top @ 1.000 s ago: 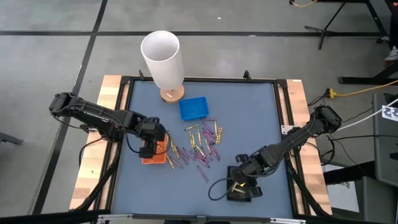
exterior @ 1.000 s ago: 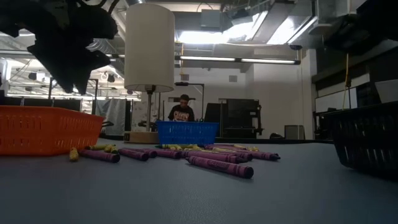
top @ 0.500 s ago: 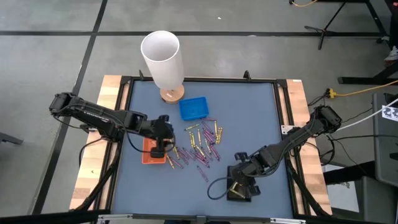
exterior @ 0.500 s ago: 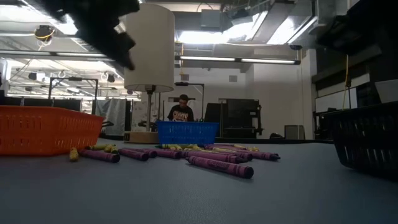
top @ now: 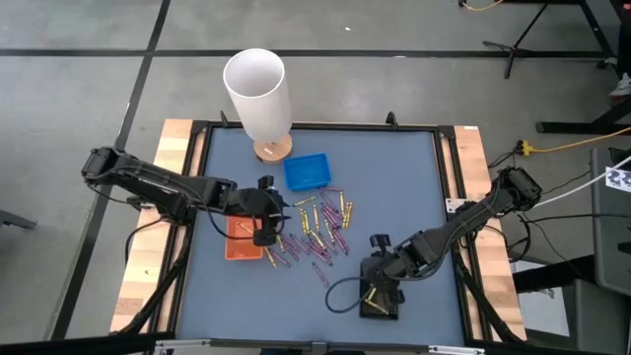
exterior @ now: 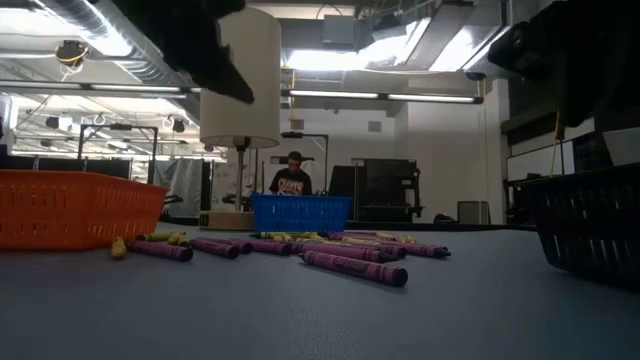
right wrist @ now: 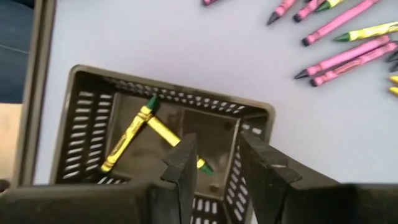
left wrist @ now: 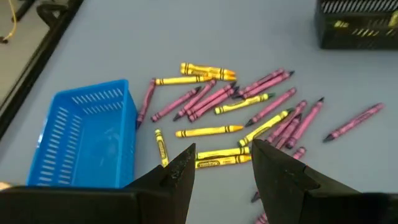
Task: Sort crayons
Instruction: Put the green crayon into the black bin
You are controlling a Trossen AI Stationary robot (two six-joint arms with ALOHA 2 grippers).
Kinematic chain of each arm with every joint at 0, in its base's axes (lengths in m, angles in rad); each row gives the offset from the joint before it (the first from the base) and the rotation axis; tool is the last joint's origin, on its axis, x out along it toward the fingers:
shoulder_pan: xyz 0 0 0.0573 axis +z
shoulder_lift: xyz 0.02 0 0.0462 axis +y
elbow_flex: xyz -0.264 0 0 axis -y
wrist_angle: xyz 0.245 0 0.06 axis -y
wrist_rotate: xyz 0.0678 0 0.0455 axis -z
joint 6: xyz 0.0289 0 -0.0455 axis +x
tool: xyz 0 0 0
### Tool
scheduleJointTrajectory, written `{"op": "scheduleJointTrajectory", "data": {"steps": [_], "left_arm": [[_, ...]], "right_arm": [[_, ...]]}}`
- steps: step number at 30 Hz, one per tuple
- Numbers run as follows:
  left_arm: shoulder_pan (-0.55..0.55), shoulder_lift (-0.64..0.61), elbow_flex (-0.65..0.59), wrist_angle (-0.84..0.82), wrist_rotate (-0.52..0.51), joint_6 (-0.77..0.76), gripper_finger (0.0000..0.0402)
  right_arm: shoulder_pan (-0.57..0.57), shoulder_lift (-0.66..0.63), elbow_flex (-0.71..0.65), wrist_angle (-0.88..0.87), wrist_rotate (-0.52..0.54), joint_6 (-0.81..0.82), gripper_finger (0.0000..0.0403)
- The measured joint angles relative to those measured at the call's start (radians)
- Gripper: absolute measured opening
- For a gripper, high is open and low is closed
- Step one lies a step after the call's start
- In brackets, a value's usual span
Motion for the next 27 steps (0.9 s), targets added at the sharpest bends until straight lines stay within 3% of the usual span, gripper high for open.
{"op": "scheduleJointTrajectory", "data": {"steps": [14, 27], "left_arm": [[0.108, 0.261, 0.0, 0.017, -0.014, -0.005, 0.0141], [0.228, 0.398, 0.0, 0.118, 0.035, -0.008, 0.0141]], "right_arm": [[0.0, 0.0, 0.0, 0.004, 0.074, -0.008, 0.012], [0.0, 0.0, 0.0, 0.006, 0.075, -0.008, 0.012]]}}
